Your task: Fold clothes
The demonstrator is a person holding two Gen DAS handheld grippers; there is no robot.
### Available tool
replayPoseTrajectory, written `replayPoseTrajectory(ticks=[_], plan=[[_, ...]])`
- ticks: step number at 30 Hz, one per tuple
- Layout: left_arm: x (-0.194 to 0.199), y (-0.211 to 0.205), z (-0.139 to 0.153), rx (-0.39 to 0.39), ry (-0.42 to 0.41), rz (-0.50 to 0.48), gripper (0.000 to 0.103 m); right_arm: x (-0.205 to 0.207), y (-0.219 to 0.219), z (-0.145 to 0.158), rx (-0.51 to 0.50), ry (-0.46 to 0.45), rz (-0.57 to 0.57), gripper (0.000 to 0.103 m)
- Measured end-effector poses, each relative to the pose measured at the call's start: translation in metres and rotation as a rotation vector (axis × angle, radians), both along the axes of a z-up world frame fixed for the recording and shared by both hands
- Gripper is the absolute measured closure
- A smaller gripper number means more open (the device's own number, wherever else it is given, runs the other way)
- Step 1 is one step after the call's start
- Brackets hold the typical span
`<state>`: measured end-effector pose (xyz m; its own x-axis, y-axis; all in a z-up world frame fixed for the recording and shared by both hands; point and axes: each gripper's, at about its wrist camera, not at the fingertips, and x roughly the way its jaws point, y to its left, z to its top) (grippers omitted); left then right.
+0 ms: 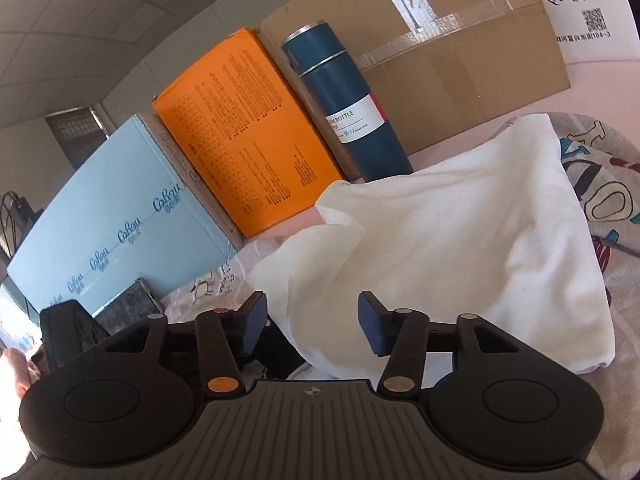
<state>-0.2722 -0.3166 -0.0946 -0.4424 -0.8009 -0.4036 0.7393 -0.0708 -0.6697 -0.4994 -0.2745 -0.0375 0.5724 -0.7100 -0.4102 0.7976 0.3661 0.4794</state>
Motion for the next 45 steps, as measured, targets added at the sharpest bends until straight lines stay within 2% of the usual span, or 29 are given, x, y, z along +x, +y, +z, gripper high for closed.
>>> replayPoseTrajectory(ticks=[1, 3, 4, 6, 9, 11, 13, 16, 18, 21, 24, 27, 28, 31, 33, 38, 42, 45], plan=[[0.001, 0.0, 0.0, 0.0, 0.005, -0.001, 0.082, 0.004, 0.004, 0.001, -0.02, 0.048, 0.015, 0.046], [0.002, -0.001, -0.001, 0.001, 0.016, -0.004, 0.081, 0.01, 0.01, 0.0, -0.049, 0.106, 0.044, 0.035], [0.003, -0.002, -0.002, 0.002, 0.026, -0.006, 0.081, 0.013, 0.013, -0.001, -0.062, 0.134, 0.059, 0.033], [0.005, -0.002, -0.003, 0.002, 0.047, -0.011, 0.08, 0.017, 0.013, -0.004, -0.057, 0.154, 0.071, 0.025], [0.007, -0.001, -0.003, -0.009, 0.068, -0.018, 0.074, 0.022, 0.009, -0.01, -0.037, 0.178, 0.067, 0.024], [0.006, 0.0, -0.002, -0.022, 0.079, -0.024, 0.066, 0.024, 0.006, -0.012, -0.034, 0.186, 0.053, 0.024], [0.007, 0.0, -0.002, -0.025, 0.085, -0.025, 0.064, 0.024, 0.004, -0.013, -0.039, 0.185, 0.027, 0.024], [0.009, 0.0, -0.003, -0.022, 0.105, -0.023, 0.064, 0.025, 0.0, -0.015, -0.047, 0.184, -0.011, 0.031], [0.011, 0.0, -0.004, -0.023, 0.111, -0.023, 0.064, 0.023, -0.008, -0.016, -0.03, 0.164, -0.038, 0.061], [0.009, 0.001, -0.003, -0.029, 0.086, -0.026, 0.064, 0.024, -0.023, -0.02, 0.021, 0.121, -0.06, 0.082], [0.002, 0.003, -0.001, -0.035, 0.025, -0.032, 0.064, 0.014, -0.022, -0.012, 0.009, 0.027, -0.084, 0.093], [-0.002, 0.005, 0.001, -0.039, -0.021, -0.027, 0.069, 0.0, -0.013, 0.001, -0.031, -0.089, -0.109, 0.095], [-0.003, 0.006, 0.001, -0.042, -0.027, -0.027, 0.082, -0.005, -0.01, 0.005, -0.045, -0.128, -0.117, 0.095], [-0.003, 0.011, 0.003, -0.068, -0.037, -0.034, 0.087, -0.02, -0.001, 0.019, -0.085, -0.245, -0.142, 0.096], [-0.005, 0.021, 0.011, -0.13, -0.047, -0.048, 0.087, -0.029, 0.004, 0.028, -0.113, -0.323, -0.158, 0.096], [-0.004, 0.058, 0.04, -0.264, -0.023, -0.067, 0.089, -0.046, 0.041, 0.083, -0.228, -0.516, -0.149, 0.096], [0.02, 0.101, 0.075, -0.38, 0.035, -0.043, 0.092, -0.048, 0.083, 0.13, -0.341, -0.576, -0.122, 0.096], [0.054, 0.146, 0.103, -0.471, 0.066, 0.011, 0.093, -0.041, 0.106, 0.151, -0.38, -0.607, -0.095, 0.096]])
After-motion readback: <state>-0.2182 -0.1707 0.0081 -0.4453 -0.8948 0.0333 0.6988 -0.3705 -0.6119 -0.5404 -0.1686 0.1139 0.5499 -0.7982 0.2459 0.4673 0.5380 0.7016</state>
